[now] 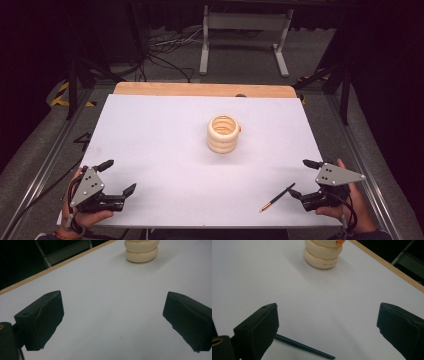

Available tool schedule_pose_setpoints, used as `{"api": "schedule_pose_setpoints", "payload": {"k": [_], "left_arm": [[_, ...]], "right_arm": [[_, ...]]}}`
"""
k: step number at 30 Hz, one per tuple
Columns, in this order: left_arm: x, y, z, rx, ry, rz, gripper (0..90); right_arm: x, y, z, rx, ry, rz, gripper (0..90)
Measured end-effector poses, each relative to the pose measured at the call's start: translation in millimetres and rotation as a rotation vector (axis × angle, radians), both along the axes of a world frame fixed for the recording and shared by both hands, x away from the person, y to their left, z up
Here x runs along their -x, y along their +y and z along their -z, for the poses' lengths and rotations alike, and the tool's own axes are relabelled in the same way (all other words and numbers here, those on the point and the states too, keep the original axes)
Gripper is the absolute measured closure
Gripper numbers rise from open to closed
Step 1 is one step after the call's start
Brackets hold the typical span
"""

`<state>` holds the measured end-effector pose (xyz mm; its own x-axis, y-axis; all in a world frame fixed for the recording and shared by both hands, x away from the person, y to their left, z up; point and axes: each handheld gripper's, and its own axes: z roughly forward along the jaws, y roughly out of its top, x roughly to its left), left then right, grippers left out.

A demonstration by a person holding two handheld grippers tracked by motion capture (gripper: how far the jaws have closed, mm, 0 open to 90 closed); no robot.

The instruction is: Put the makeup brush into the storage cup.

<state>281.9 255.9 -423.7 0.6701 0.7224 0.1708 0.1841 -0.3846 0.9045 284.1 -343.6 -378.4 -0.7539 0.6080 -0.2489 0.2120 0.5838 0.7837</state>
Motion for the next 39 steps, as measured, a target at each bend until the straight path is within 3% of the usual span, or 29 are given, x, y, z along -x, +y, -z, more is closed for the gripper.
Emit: {"api": "schedule_pose_setpoints", "payload": {"k": [8, 13, 18, 25, 27, 29, 31, 39], "left_arm": [[-0.5, -2.8, 1.9, -0.013, 0.016, 0.019, 4.2], [-0.7, -3.7, 2.3, -0.019, 0.020, 0.024, 4.3], [-1.1, -4.7, 3.2, -0.022, 0.027, 0.028, 4.6], [-1.7, -4.8, 4.0, -0.028, 0.033, 0.035, 4.9], [-1.6, -5.0, 4.0, -0.029, 0.034, 0.037, 4.8], [-1.7, -5.0, 3.9, -0.029, 0.035, 0.040, 4.8], [-1.6, -5.1, 3.8, -0.032, 0.034, 0.041, 4.8], [-2.4, -5.8, 4.7, -0.030, 0.039, 0.048, 4.9]], "right_arm": [[-3.8, 19.5, -1.8, 0.136, 0.077, -0.088, 5.7], [-8.7, 35.2, 6.8, 0.263, 0.153, -0.154, 9.1], [-12.4, 47.4, 13.1, 0.342, 0.192, -0.207, 12.2], [-13.4, 71.2, 20.8, 0.447, 0.254, -0.318, 24.7], [-12.6, 77.9, 23.5, 0.508, 0.256, -0.356, 28.5], [-11.9, 80.1, 24.8, 0.528, 0.266, -0.377, 29.6], [-10.5, 88.4, 28.3, 0.594, 0.292, -0.408, 38.6], [-14.0, 100.0, 36.4, 0.665, 0.328, -0.464, 59.0]]}}
